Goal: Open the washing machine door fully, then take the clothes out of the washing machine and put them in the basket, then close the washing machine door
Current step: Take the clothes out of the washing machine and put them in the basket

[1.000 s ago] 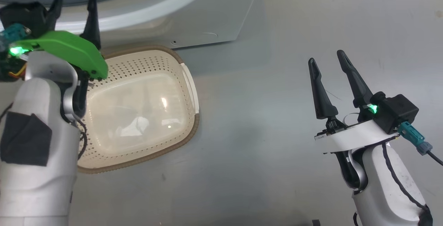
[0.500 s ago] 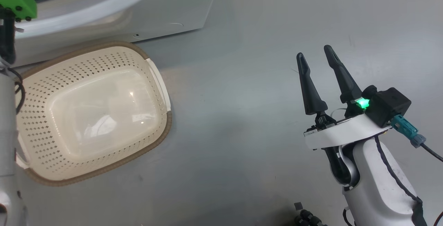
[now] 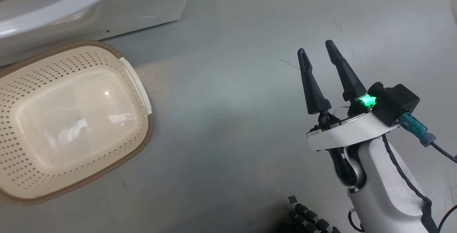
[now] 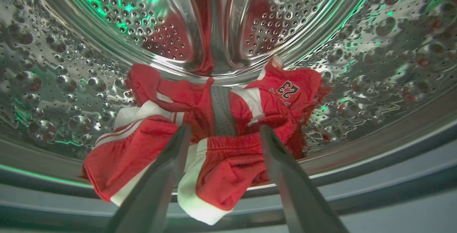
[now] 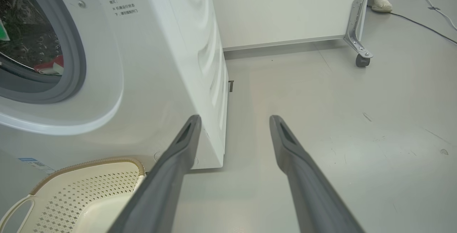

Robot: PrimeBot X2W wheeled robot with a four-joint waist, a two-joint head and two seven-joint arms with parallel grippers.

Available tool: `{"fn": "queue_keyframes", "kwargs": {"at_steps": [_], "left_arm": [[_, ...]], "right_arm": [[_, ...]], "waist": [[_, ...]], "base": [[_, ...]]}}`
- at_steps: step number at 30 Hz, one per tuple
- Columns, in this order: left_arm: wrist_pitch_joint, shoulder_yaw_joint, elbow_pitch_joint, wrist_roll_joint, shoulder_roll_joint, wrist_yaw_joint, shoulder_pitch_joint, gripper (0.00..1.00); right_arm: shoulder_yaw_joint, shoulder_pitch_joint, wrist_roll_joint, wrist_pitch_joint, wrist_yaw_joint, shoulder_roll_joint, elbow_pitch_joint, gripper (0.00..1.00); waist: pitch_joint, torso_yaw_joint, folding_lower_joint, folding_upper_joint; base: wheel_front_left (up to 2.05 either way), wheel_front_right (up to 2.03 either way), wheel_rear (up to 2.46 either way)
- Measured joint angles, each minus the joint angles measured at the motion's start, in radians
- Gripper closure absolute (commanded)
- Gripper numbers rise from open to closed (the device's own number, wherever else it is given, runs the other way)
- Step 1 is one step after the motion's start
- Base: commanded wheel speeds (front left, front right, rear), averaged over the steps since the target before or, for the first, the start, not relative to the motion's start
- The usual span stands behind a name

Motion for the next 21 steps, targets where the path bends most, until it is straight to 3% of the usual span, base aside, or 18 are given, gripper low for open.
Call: {"fn": "queue_keyframes", "kwargs": {"at_steps": [20,21], "left_arm": [[0.127,0.001,0.142,-0.026,0.027,-0.009,-0.056,0.0],[0.133,-0.001,0.149,-0.026,0.027,-0.009,-0.057,0.04]], "right_arm": [[0.032,-0.038,0.017,0.0,0.0,0.001,0.001,0.0],[0.032,-0.039,0.017,0.0,0.0,0.001,0.001,0.0]], "waist": [[0.046,-0.037,-0.0001,0.0],[0.047,-0.037,-0.0001,0.0]], "base": [[0.0,0.0,0.0],[0.0,0.0,0.0]]}}
